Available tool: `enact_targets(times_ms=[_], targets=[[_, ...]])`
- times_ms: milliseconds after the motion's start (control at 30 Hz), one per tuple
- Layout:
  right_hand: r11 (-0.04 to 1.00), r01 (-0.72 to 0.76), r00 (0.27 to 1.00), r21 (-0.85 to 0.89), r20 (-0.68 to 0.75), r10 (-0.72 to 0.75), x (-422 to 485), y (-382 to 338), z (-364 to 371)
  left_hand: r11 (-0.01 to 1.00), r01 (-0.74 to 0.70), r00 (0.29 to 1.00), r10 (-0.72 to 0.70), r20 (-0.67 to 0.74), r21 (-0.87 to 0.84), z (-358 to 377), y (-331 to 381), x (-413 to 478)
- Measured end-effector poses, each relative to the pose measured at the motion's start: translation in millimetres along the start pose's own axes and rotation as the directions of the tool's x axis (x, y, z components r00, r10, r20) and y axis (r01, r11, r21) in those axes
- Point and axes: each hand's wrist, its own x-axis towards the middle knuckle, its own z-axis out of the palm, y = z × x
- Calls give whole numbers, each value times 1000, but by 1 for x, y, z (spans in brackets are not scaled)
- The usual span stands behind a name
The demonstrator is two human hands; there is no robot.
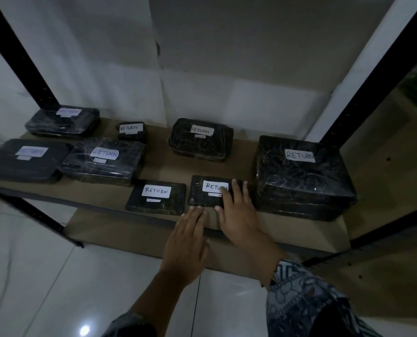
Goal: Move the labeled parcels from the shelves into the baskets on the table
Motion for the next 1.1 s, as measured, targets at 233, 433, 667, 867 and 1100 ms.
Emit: enact_targets(times_ms=[233,433,667,867,1100], targets=[[995,-50,992,82,123,39,16,1,-15,999,-29,999,28,38,29,-1,-6,-2],[990,-99,959,98,273,69,30,-3,-33,999,-41,998,39,51,24,-2,-7,-2],[997,-45,946,-57,318,61,39,-3,-48,999,-38,998,37,58,26,-6,-4,-3],[976,98,990,-195,120,-76,32,-6,-50,998,-17,997,12,74,58,-5,-1,-3],[953,120,985,-278,-86,-149,12,-6,-52,999,4,997,-8,74,51,-15,9,-5]])
